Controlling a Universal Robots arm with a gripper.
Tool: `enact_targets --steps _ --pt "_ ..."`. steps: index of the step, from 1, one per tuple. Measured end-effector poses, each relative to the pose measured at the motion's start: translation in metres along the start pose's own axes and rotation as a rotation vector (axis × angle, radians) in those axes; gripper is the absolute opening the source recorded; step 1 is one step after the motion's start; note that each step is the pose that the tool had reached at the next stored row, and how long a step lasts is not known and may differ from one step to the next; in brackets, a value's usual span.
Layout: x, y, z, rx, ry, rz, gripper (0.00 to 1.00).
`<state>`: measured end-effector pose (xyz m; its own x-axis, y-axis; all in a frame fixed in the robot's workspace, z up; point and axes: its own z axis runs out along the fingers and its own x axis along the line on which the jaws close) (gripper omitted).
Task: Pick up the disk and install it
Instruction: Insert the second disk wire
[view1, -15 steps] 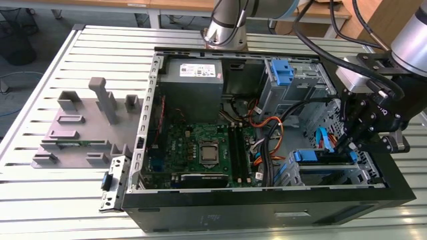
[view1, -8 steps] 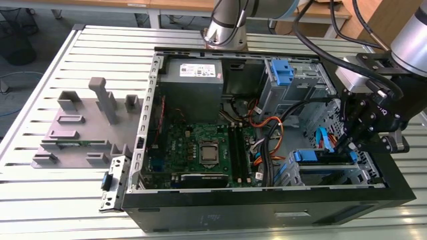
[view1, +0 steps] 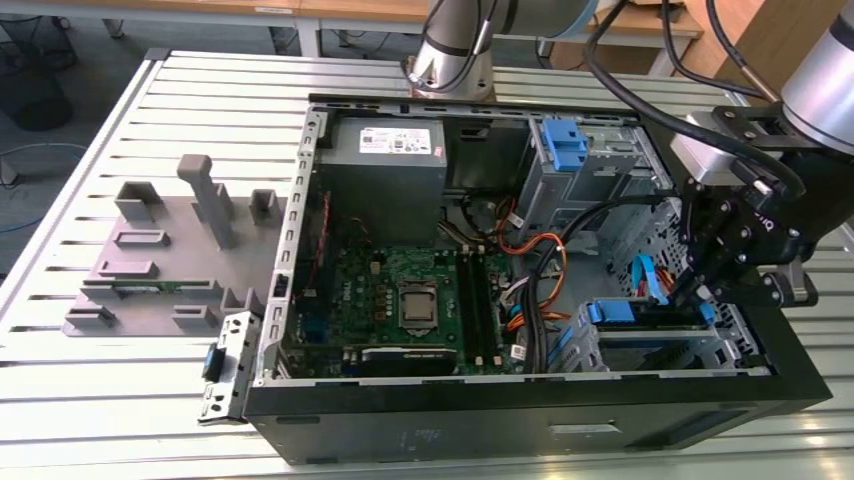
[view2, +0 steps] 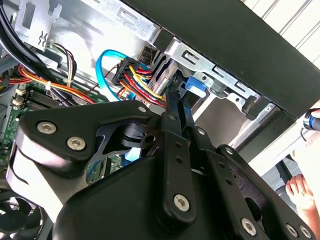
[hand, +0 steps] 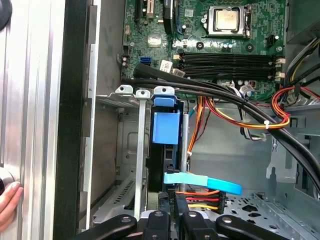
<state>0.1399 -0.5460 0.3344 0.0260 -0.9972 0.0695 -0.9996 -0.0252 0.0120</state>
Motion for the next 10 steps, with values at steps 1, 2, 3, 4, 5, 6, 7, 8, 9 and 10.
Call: enact_targets --steps 1,2,3,4,5,6,7,8,9,10 --pt "0.0001 0.0 0.0 -0.0001 0.0 0.001 0.16" --pt "0.0001 0.0 0.0001 -0.0002 -0.0002 0.003 0.16" --pt "0.0002 0.0 0.0002 -0.0003 -0.0001 0.004 0.16" --pt "0.0002 0.0 0.0003 -0.0004 0.0001 0.006 0.16" --pt "0.0002 0.0 0.0005 -0.0005 0.0 0.007 0.16" --pt "0.0002 0.0 0.0007 -0.0007 0.0 0.01 0.16" --pt "0.0002 0.0 0.001 -0.0008 -0.0001 0.012 0.16" --pt "0.0001 0.0 0.0014 -0.0009 -0.0001 0.013 0.16" --pt "0.0001 0.0 0.0017 -0.001 -0.0002 0.015 0.16" --pt "0.0001 0.0 0.0017 -0.0011 -0.0001 0.016 0.16"
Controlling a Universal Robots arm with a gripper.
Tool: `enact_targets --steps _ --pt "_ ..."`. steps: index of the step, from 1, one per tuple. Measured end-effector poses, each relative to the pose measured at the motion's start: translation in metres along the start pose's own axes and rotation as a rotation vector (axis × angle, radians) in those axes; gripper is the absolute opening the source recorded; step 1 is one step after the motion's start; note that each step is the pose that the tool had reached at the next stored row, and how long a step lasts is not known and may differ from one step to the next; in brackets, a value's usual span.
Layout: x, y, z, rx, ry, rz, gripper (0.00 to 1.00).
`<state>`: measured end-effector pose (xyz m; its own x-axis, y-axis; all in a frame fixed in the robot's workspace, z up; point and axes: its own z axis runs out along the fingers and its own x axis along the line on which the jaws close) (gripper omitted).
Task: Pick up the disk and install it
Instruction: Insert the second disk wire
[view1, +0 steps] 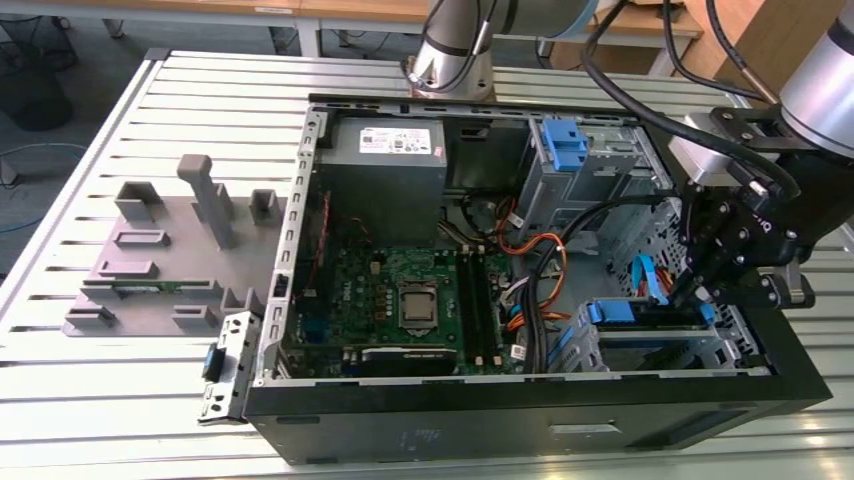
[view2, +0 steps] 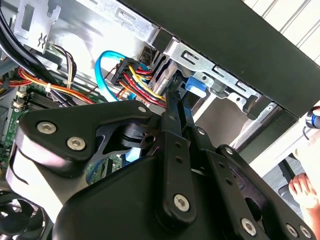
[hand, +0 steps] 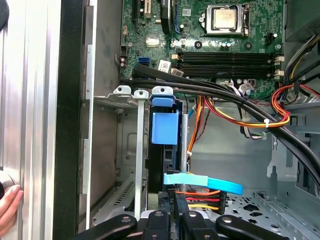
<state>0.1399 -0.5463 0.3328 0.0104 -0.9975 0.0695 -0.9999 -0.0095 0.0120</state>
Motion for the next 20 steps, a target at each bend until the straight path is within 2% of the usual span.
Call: enact_targets --steps 20 --pt "-0.0004 0.001 0.0055 0.0031 0.0008 0.0 0.16"
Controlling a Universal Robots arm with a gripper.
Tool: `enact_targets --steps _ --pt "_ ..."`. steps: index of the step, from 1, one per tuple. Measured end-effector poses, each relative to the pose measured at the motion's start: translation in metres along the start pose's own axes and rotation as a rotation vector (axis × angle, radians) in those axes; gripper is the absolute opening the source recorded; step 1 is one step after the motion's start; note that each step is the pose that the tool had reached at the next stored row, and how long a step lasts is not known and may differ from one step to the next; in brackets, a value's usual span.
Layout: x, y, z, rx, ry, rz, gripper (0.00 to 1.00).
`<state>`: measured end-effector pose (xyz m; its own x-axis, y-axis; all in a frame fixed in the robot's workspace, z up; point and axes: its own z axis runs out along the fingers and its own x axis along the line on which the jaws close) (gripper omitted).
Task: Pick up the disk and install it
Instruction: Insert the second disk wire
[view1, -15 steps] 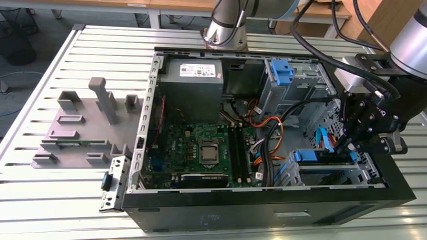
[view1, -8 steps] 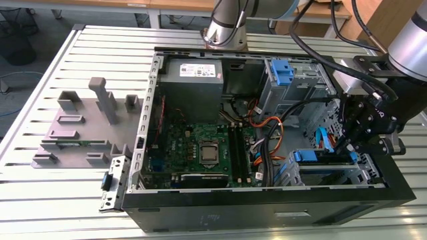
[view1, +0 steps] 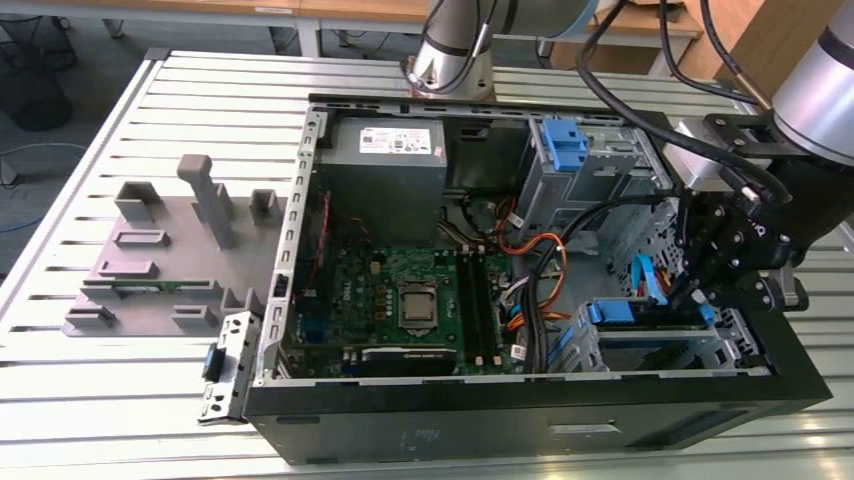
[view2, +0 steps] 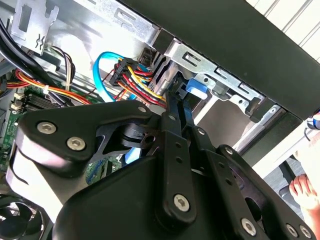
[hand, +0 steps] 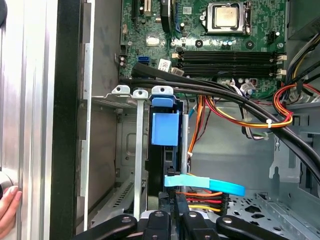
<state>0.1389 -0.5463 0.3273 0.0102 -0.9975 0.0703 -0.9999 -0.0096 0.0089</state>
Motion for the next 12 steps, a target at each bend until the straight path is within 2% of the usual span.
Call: enact_targets --steps 6,7,8,12 --pt "-0.0002 0.0001 0.0008 -0.0001 -0.002 0.0 0.16" --pt "-0.0002 0.0001 0.0011 -0.0001 -0.0021 0.0 0.17" --pt "-0.0001 0.0001 0.001 -0.0001 -0.0018 0.0 0.24" --pt "-0.0001 0.0001 0.0005 0.0 -0.0006 0.0 0.24"
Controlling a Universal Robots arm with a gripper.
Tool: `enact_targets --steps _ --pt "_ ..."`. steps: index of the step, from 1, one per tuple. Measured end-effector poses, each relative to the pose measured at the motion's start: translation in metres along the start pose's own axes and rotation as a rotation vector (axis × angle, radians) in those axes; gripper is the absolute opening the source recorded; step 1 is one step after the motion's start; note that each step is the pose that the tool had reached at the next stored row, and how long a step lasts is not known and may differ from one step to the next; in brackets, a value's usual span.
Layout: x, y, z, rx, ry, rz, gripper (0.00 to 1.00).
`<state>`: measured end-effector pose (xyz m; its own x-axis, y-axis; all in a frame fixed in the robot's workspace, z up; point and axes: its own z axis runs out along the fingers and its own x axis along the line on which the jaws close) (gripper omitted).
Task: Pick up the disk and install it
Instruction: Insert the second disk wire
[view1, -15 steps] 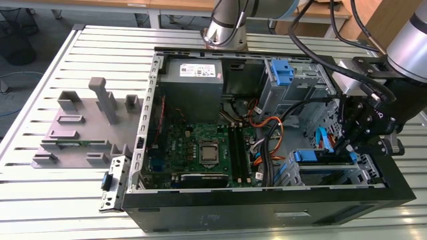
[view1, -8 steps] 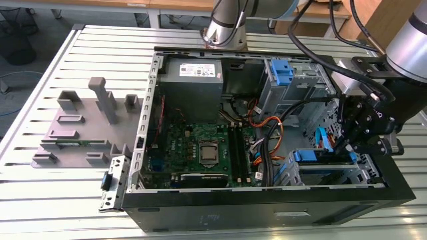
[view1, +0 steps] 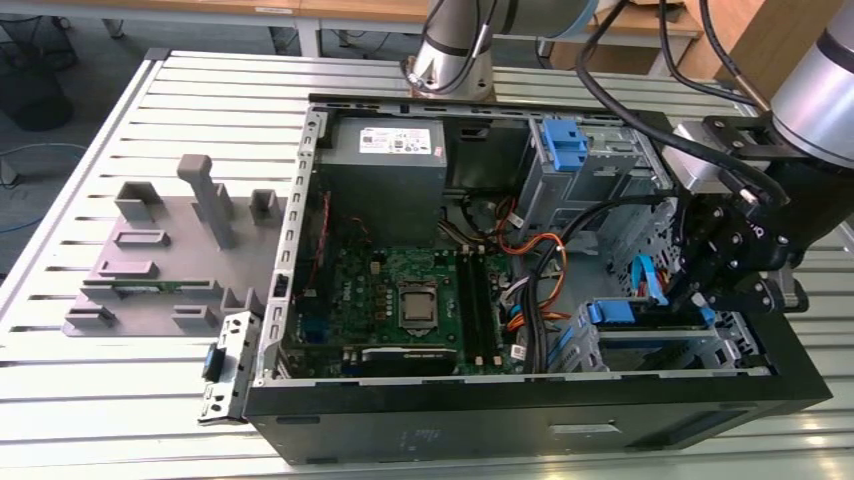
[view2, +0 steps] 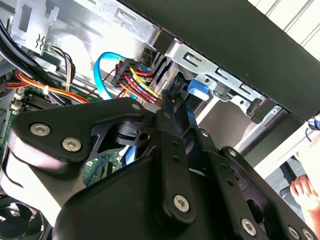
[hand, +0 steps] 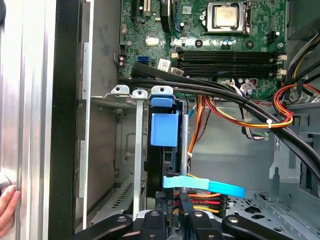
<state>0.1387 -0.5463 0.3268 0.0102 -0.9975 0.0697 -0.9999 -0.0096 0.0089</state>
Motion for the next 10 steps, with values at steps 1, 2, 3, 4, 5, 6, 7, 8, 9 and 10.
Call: enact_targets --steps 1,2,3,4,5,6,7,8,9,10 --pt "0.0 0.0 -0.0002 0.0 -0.0001 0.0 0.24" --pt "0.0001 0.0 -0.0011 0.0 0.0004 0.0 0.24" --pt "0.0002 0.0 -0.0024 0.0 0.0 0.0 0.24" --pt "0.0003 0.0001 -0.0046 0.0 -0.0001 0.0 0.24" --pt "0.0005 0.0001 -0.0078 0.0 0.0001 0.0 0.24" --pt "0.0008 0.0001 -0.011 0.0 0.0 0.0 0.24" --pt "0.001 0.0001 -0.0145 0.0 -0.0001 0.0 0.24" --pt "0.0012 0.0002 -0.0181 0.0 -0.0001 0.0 0.24" --pt "0.0015 0.0002 -0.0222 0.0 0.0 0.0 0.24" --pt "0.0018 0.0002 -0.0264 0.0 -0.0001 0.0 0.24"
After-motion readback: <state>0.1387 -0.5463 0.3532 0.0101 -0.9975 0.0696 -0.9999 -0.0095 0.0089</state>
